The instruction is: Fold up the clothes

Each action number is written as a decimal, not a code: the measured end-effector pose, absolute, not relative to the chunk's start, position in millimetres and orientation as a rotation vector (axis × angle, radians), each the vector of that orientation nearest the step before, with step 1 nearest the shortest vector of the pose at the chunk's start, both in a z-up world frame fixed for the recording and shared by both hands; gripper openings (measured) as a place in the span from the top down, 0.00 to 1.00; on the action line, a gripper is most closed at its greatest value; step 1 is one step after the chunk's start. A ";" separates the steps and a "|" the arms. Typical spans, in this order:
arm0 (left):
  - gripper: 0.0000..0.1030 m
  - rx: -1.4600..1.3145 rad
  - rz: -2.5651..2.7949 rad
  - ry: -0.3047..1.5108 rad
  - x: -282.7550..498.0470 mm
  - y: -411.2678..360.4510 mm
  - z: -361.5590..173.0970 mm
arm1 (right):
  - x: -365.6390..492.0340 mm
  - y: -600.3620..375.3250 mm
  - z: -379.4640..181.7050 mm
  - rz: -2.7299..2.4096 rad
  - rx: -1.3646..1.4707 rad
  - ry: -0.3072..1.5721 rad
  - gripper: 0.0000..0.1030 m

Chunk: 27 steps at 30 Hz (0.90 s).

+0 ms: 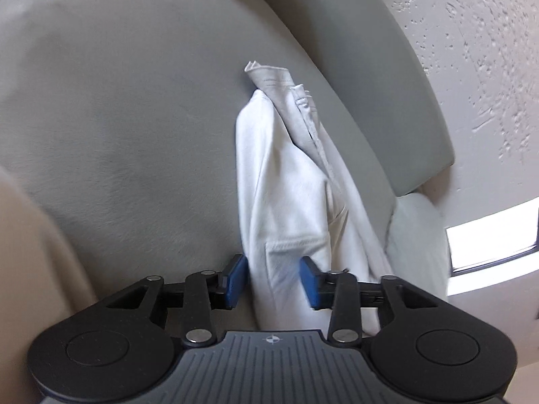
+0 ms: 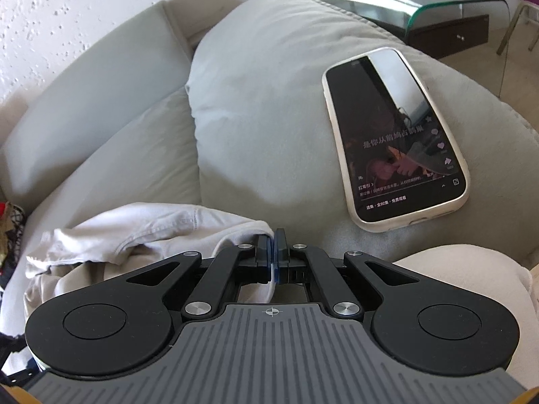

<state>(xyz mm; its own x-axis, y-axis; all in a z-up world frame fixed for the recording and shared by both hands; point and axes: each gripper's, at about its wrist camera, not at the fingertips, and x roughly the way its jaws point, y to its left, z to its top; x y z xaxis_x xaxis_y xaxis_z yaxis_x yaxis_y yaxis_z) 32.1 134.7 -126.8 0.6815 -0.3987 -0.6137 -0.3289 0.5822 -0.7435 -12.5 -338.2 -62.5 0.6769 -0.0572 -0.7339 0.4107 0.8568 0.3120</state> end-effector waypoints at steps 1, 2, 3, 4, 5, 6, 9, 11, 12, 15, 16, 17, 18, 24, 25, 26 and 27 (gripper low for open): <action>0.60 -1.012 -0.054 0.857 33.9 136.2 -130.1 | -13.4 -337.7 -62.4 -0.273 0.488 0.792 0.99; 0.60 -1.035 -0.056 0.858 35.0 137.8 -132.5 | -11.9 -337.8 -63.3 -0.267 0.491 0.795 0.99; 0.60 -1.035 -0.054 0.863 33.6 138.0 -131.0 | -10.3 -337.9 -64.1 -0.261 0.494 0.797 0.99; 0.61 -1.033 -0.052 0.868 32.0 138.1 -129.1 | -8.8 -337.9 -65.0 -0.255 0.496 0.799 0.98; 0.72 -1.031 -0.050 0.873 30.4 138.2 -127.3 | -8.0 -337.5 -65.8 -0.243 0.502 0.802 0.97; 0.78 -1.029 -0.048 0.879 28.8 138.4 -125.4 | -7.7 -337.3 -66.0 -0.234 0.512 0.807 0.94; 0.92 -1.024 -0.041 0.889 25.0 139.5 -120.5 | -7.3 -337.3 -65.9 -0.217 0.527 0.813 0.91; 1.00 -1.024 -0.028 0.873 21.5 140.3 -115.8 | -7.6 -337.6 -65.8 -0.210 0.527 0.816 0.90; 1.00 -1.025 -0.017 0.856 18.2 140.1 -111.9 | -8.0 -338.2 -65.6 -0.205 0.530 0.817 0.90; 1.00 -0.985 -0.006 0.771 5.9 141.2 -87.1 | -9.3 -340.1 -65.2 -0.183 0.548 0.825 0.90; 1.00 -0.976 -0.005 0.741 0.3 142.7 -77.1 | -9.7 -340.6 -65.1 -0.173 0.559 0.832 0.90; 1.00 -0.968 0.002 0.712 -6.2 145.3 -66.5 | -10.3 -341.3 -65.6 -0.159 0.579 0.839 0.90; 1.00 -0.948 0.019 0.696 -13.2 148.5 -58.2 | -11.5 -341.3 -66.7 -0.141 0.605 0.851 0.90; 1.00 -0.868 0.088 0.689 -32.4 160.4 -45.8 | -16.7 -329.5 -79.3 -0.087 0.676 0.922 0.73; 1.00 -0.871 0.095 0.698 -32.4 161.9 -49.9 | -17.2 -325.5 -81.3 -0.084 0.674 0.931 0.69; 1.00 -0.875 0.102 0.708 -32.4 163.4 -54.0 | -18.0 -321.8 -84.3 -0.079 0.676 0.945 0.66; 1.00 -0.878 0.109 0.718 -32.3 165.0 -58.1 | -19.3 -318.6 -88.3 -0.078 0.681 0.959 0.62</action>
<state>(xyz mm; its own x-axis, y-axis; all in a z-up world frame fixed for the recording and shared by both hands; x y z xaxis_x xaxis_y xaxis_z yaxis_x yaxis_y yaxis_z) -32.3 165.0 -58.1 0.7637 -0.1952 -0.6154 -0.3698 0.6491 -0.6648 -19.3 -318.6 -88.3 0.5886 0.2291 -0.7753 0.3514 0.7912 0.5005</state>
